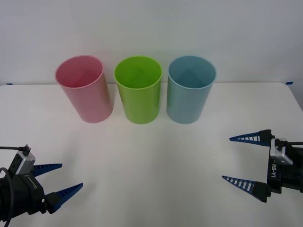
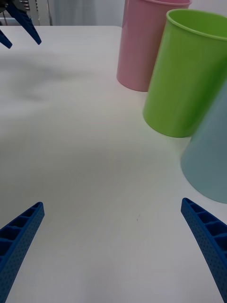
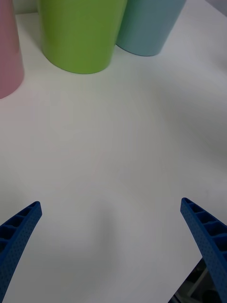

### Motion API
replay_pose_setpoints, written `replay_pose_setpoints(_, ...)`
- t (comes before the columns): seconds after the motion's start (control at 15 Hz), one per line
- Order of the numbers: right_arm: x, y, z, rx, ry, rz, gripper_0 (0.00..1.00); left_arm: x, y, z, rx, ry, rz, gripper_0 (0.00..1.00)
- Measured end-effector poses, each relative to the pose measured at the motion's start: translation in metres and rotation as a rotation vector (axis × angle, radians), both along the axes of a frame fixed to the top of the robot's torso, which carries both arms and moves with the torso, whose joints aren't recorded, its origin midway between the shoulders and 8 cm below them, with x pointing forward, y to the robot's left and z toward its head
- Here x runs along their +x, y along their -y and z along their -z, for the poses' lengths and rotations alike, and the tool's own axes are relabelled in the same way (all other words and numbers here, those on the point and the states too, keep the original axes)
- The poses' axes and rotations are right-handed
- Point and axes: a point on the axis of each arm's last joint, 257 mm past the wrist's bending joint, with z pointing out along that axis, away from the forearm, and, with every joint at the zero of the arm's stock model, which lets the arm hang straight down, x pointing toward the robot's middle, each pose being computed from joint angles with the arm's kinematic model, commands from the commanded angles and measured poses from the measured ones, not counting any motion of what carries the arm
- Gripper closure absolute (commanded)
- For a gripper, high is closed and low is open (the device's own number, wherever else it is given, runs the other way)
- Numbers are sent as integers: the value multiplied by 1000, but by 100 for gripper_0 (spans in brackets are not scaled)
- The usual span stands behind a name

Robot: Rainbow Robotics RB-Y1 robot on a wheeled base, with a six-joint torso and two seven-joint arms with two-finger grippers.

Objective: Put cans in the blue bin and PET bottles in the pink bin and trash in the green bin.

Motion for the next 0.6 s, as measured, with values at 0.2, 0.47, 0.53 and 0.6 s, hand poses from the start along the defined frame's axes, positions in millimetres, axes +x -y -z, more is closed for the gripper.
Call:
replay_pose_setpoints(0.2, 0, 0, 0, 0, 0, 0, 0, 3, 5, -4, 2, 11, 20, 0)
replay_pose_setpoints(0.47, 0, 0, 0, 0, 0, 0, 0, 3, 4, -4, 10, 10, 21, 0)
replay_pose_setpoints(0.53, 0, 0, 0, 0, 0, 0, 0, 3, 4, -4, 10, 10, 21, 0)
replay_pose_setpoints(0.6, 0, 0, 0, 0, 0, 0, 0, 3, 4, -4, 10, 10, 21, 0)
